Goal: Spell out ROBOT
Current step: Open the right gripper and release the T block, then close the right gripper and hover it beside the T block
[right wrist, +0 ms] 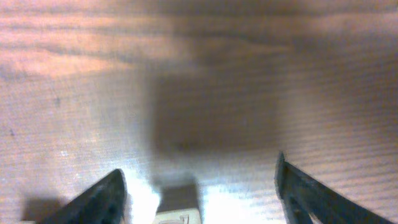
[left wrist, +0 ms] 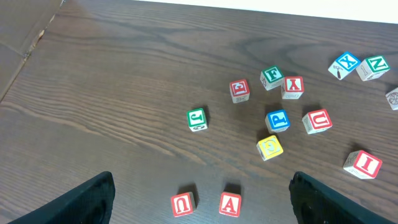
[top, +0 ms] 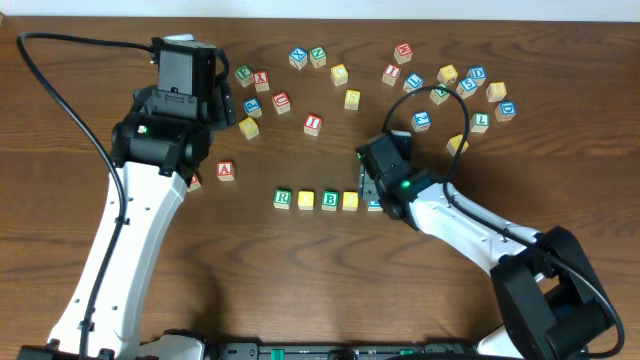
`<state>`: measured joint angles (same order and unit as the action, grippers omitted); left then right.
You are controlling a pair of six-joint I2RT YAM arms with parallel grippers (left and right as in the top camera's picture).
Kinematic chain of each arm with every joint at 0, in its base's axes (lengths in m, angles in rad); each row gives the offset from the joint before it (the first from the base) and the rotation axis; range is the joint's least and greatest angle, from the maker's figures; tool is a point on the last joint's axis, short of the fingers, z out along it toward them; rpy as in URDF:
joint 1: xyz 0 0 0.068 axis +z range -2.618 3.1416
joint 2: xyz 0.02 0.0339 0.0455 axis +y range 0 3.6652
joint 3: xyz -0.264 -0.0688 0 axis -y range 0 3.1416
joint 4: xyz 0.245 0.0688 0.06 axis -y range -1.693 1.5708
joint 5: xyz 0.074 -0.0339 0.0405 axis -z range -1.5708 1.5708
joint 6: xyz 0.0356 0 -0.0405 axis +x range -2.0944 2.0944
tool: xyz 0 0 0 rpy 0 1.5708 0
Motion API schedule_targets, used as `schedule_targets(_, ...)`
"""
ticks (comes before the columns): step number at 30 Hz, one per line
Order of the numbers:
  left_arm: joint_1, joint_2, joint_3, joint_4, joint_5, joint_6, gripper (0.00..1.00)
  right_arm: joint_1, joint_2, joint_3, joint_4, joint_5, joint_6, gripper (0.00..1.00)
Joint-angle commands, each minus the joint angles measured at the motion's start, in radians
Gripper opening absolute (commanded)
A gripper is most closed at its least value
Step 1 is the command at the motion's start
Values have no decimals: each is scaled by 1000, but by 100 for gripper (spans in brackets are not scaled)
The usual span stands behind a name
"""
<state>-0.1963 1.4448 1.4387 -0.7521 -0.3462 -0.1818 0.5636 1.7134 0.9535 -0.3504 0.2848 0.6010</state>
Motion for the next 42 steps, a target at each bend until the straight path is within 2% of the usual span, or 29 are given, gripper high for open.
schedule_targets(1, 6, 6, 16, -1, -11, 13, 88, -24, -10, 51, -8, 18, -66, 61)
schedule_targets(4, 6, 6, 16, -2, -11, 13, 88, -40, -10, 77, -14, 24, -88, 51)
schedule_targets(9, 6, 6, 16, -3, -11, 13, 88, -66, -10, 113, -82, 24, -101, 26)
schedule_targets(16, 6, 6, 16, -3, -10, 13, 88, -64, -10, 113, -214, 23, -82, 1)
schedule_targets(28, 6, 6, 16, -14, -10, 13, 88, -58, -10, 112, -275, -28, -17, 1)
schedule_targets(42, 6, 6, 16, -22, -10, 13, 88, 28, -10, 112, -271, -31, 42, 1)
